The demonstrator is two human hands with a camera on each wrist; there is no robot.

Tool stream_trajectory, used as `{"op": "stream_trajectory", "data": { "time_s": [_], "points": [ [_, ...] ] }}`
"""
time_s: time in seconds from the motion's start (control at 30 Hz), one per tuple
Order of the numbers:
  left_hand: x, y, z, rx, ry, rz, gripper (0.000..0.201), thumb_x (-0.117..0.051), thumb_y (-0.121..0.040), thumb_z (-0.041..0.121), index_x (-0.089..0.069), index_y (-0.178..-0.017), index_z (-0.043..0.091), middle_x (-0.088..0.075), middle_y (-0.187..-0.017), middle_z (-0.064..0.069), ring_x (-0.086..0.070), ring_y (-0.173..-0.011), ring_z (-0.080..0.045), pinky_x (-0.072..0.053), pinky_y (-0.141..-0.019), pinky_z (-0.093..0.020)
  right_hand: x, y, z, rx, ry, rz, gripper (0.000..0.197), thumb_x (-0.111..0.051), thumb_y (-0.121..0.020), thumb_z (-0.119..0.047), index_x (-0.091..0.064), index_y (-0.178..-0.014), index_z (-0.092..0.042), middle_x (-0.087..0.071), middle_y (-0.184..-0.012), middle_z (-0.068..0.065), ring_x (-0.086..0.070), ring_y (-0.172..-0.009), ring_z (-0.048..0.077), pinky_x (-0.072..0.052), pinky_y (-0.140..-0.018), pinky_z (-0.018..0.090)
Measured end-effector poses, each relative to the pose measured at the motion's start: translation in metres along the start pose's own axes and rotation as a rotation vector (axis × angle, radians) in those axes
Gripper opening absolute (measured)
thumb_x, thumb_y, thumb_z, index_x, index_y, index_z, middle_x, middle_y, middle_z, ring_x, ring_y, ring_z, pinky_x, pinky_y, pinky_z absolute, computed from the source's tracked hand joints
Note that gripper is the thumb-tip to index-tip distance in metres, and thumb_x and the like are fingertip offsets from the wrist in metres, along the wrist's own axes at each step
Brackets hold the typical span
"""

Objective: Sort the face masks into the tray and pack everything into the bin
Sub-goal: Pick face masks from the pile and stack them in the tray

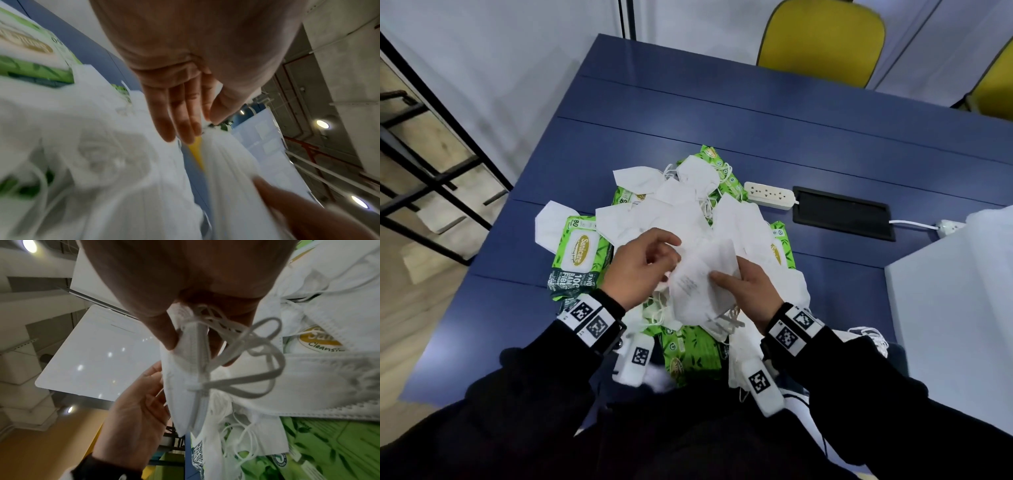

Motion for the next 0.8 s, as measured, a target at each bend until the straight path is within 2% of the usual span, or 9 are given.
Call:
{"op": "stream_trajectory", "data": {
  "time_s": [0.1, 0.17, 0.2, 0.3, 0.37, 0.47, 0.57, 0.7, 0.8],
  "points": [
    [0.043, -0.037, -0.019, 0.085, -0.106, 0.323, 0.010, -0.071, -0.091, 0.015, -0.072, -0.099, 0.022, -0.074, -0.090, 0.003, -0.070, -0.083, -0.021, -0.057, -0.081, -0.036, 0.005, -0.001, -0.003, -0.005, -0.045, 0.027, 0.016, -0.066, -0.095, -0.005, -0.072, -0.109, -0.011, -0.078, -0.105, 0.008, -0.074, -0.098, 0.024, -0.059, -0.086, 0.035],
    [0.075, -0.059, -0.040, 0.194, -0.279, 0.494, 0.018, -0.073, -0.091, 0.026, -0.071, -0.108, 0.020, -0.071, -0.107, 0.001, -0.066, -0.096, -0.020, -0.048, -0.088, -0.031, 0.010, -0.001, -0.005, -0.041, -0.070, 0.062, 0.016, -0.066, -0.096, -0.008, -0.072, -0.110, -0.010, -0.078, -0.105, 0.009, -0.074, -0.097, 0.027, -0.059, -0.080, 0.035],
    [0.087, -0.070, -0.054, 0.269, -0.329, 0.514, 0.028, -0.073, -0.090, 0.029, -0.069, -0.115, 0.018, -0.070, -0.116, -0.002, -0.065, -0.105, -0.024, -0.046, -0.092, -0.031, 0.012, -0.001, -0.004, -0.062, -0.089, 0.077, 0.015, -0.066, -0.096, -0.009, -0.072, -0.110, -0.010, -0.078, -0.104, 0.009, -0.075, -0.095, 0.026, -0.059, -0.075, 0.033],
    [0.096, -0.093, -0.093, 0.481, -0.391, 0.365, 0.056, -0.073, -0.089, 0.041, -0.061, -0.134, 0.012, -0.067, -0.129, -0.013, -0.063, -0.116, -0.037, -0.050, -0.103, -0.041, 0.015, 0.003, -0.002, -0.120, -0.143, 0.106, 0.016, -0.065, -0.096, -0.009, -0.071, -0.111, -0.009, -0.078, -0.101, 0.009, -0.075, -0.088, 0.022, -0.056, -0.064, 0.027],
    [0.087, -0.100, -0.104, 0.521, -0.367, 0.288, 0.066, -0.074, -0.087, 0.047, -0.057, -0.139, 0.010, -0.065, -0.132, -0.015, -0.063, -0.118, -0.037, -0.051, -0.103, -0.044, 0.016, 0.004, 0.002, -0.142, -0.158, 0.120, 0.019, -0.065, -0.096, -0.011, -0.071, -0.114, -0.007, -0.077, -0.103, 0.012, -0.074, -0.088, 0.023, -0.055, -0.063, 0.026],
    [0.080, -0.108, -0.111, 0.532, -0.278, 0.335, 0.080, -0.084, -0.074, 0.049, -0.055, -0.139, 0.011, -0.062, -0.135, -0.012, -0.060, -0.121, -0.034, -0.049, -0.105, -0.043, 0.017, 0.007, 0.007, -0.158, -0.181, 0.127, 0.021, -0.065, -0.096, -0.011, -0.070, -0.116, -0.006, -0.077, -0.104, 0.013, -0.074, -0.088, 0.023, -0.055, -0.063, 0.026],
    [0.079, -0.116, -0.115, 0.582, -0.240, 0.327, 0.093, -0.082, -0.057, 0.056, -0.055, -0.137, 0.016, -0.069, -0.124, -0.010, -0.068, -0.109, -0.032, -0.056, -0.097, -0.048, 0.017, 0.009, 0.009, -0.157, -0.183, 0.132, 0.019, -0.065, -0.096, -0.010, -0.071, -0.114, -0.007, -0.077, -0.102, 0.011, -0.073, -0.086, 0.021, -0.055, -0.063, 0.025],
    [0.079, -0.117, -0.112, 0.576, -0.344, 0.309, 0.069, -0.080, -0.061, 0.051, -0.055, -0.119, 0.025, -0.070, -0.107, -0.009, -0.072, -0.089, -0.032, -0.062, -0.083, -0.045, 0.017, 0.011, 0.011, -0.154, -0.190, 0.134, 0.016, -0.065, -0.096, -0.008, -0.072, -0.111, -0.007, -0.077, -0.098, 0.010, -0.073, -0.083, 0.019, -0.054, -0.062, 0.024],
    [0.076, -0.110, -0.102, 0.443, -0.368, 0.356, 0.044, -0.087, -0.070, 0.023, -0.065, -0.108, 0.026, -0.067, -0.104, -0.003, -0.066, -0.090, -0.024, -0.053, -0.081, -0.031, 0.018, 0.013, 0.011, -0.149, -0.189, 0.129, 0.016, -0.064, -0.096, -0.008, -0.072, -0.110, -0.008, -0.077, -0.098, 0.008, -0.073, -0.083, 0.018, -0.055, -0.062, 0.024]
  ]
}}
Point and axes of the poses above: each hand's wrist, its own y-axis away from the middle knuckle, its own x-axis out of the back of the hand, z = x × y, the point moved 2 cm from there along -y, towards the middle knuckle
